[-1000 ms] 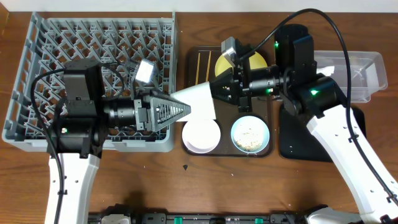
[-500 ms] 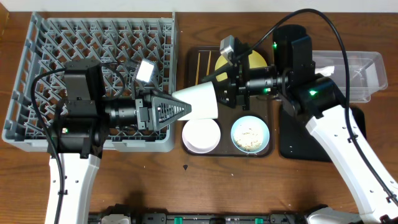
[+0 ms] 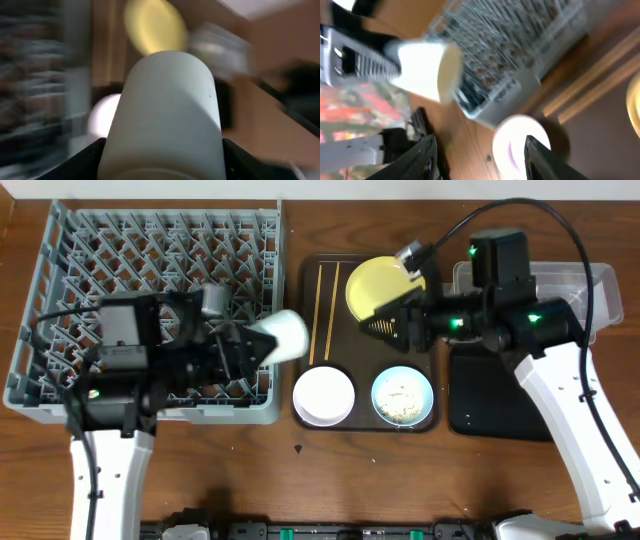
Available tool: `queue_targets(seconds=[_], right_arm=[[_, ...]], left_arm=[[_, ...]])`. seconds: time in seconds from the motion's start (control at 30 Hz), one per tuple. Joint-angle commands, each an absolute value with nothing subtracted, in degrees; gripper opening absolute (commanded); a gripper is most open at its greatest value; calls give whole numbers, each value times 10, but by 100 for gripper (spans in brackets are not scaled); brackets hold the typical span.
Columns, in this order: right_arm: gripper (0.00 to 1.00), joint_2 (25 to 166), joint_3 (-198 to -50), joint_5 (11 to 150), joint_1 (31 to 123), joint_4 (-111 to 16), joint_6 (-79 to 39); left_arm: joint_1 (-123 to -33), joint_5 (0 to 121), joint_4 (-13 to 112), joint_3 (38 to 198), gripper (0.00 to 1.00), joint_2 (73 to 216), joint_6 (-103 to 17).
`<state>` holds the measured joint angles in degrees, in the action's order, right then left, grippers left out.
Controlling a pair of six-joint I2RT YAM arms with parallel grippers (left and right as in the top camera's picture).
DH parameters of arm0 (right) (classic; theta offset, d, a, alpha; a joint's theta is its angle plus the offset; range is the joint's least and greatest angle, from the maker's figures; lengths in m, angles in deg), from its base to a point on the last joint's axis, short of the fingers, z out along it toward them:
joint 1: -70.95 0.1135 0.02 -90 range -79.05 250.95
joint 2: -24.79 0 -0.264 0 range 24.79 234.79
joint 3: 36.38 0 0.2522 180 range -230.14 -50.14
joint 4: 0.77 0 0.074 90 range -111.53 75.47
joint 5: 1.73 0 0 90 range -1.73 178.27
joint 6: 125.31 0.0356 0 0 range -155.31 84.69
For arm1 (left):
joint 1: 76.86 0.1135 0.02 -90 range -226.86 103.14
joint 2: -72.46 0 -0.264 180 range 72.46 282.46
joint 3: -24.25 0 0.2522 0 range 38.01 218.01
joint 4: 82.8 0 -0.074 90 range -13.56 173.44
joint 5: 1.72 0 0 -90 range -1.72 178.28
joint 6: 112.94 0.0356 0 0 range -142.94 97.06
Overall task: Sort waste into correct bins and load items into the dishwasher
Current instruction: 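Place the white cup upright in the dish rack with the left gripper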
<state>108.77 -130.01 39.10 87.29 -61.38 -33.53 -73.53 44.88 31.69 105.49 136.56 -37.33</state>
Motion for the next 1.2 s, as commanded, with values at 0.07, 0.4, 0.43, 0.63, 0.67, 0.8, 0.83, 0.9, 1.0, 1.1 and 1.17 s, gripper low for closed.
queue_targets(seconds=[0.07,0.4,0.43,0.63,0.67,0.8,0.83,0.9,1.0,1.1,1.17], right_arm=[[55,1089,-1305,545,925,-661,-339],[57,1091,-1305,598,995,-635,-339],[57,1091,-1305,598,997,-635,-339],[57,1091,-1305,598,997,-636,-338],[57,1091,-1305,598,997,-636,-338],[57,1091,-1305,598,997,-636,-336],[57,1091,-1305,598,997,-636,-336],[57,1091,-1305,598,997,-636,-336],[57,1091,-1305,598,997,-636,-336],[58,1091,-1305,598,997,-634,-336],[58,1091,-1305,598,997,-635,-336]], left_arm=[[-657,755,246,1089,52,1342,-395],[-602,851,217,1088,52,1415,-450],[-602,851,217,1088,52,1430,-449],[-602,801,222,1088,52,1516,-445],[-602,802,222,1088,52,1523,-444],[-602,798,218,1088,60,1545,-445],[-602,796,217,1088,61,1545,-445],[-602,786,217,1088,62,1546,-445],[-602,782,217,1088,73,1545,-445],[-602,782,213,1088,84,1540,-445],[-602,782,211,1088,85,1536,-445]])
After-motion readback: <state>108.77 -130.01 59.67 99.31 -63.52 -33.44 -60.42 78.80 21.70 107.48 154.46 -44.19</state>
